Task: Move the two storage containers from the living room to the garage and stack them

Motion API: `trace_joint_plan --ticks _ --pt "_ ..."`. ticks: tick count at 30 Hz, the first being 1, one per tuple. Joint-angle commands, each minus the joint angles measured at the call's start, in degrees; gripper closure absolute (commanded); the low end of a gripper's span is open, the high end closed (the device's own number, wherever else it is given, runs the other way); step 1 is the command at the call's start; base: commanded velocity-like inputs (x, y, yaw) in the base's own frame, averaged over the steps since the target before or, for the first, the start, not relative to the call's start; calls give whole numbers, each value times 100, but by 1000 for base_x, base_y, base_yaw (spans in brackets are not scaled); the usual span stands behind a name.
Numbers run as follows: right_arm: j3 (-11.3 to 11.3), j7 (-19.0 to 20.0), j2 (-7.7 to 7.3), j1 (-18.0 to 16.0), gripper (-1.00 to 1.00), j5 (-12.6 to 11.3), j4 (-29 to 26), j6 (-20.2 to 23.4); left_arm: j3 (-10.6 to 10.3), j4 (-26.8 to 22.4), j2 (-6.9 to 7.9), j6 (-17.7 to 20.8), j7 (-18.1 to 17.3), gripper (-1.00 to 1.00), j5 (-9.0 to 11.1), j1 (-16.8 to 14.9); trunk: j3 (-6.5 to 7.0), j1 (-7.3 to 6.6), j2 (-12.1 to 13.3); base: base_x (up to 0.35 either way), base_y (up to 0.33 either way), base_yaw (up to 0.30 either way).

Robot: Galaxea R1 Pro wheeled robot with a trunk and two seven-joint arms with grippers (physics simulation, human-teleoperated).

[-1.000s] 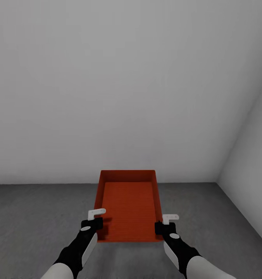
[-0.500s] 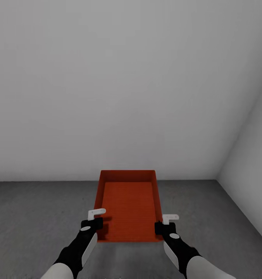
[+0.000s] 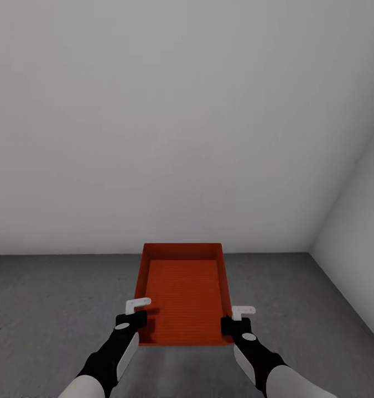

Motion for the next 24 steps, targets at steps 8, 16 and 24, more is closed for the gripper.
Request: trace_joint_plan --ticks 8,16,24 --pt "-31 -231 -52 -4 100 -63 10 -29 18 -31 9 47 81 100 -101 -5 -81 0 -4 0 0 0" --pt "-29 -231 -53 -4 100 -63 8 -29 18 -36 9 47 81 100 -101 -5 -156 0 -4 0 0 0" --pt "-31 -232 -57 -4 100 -63 8 -29 18 -33 9 47 80 100 -101 -5 -232 0 -4 0 0 0"
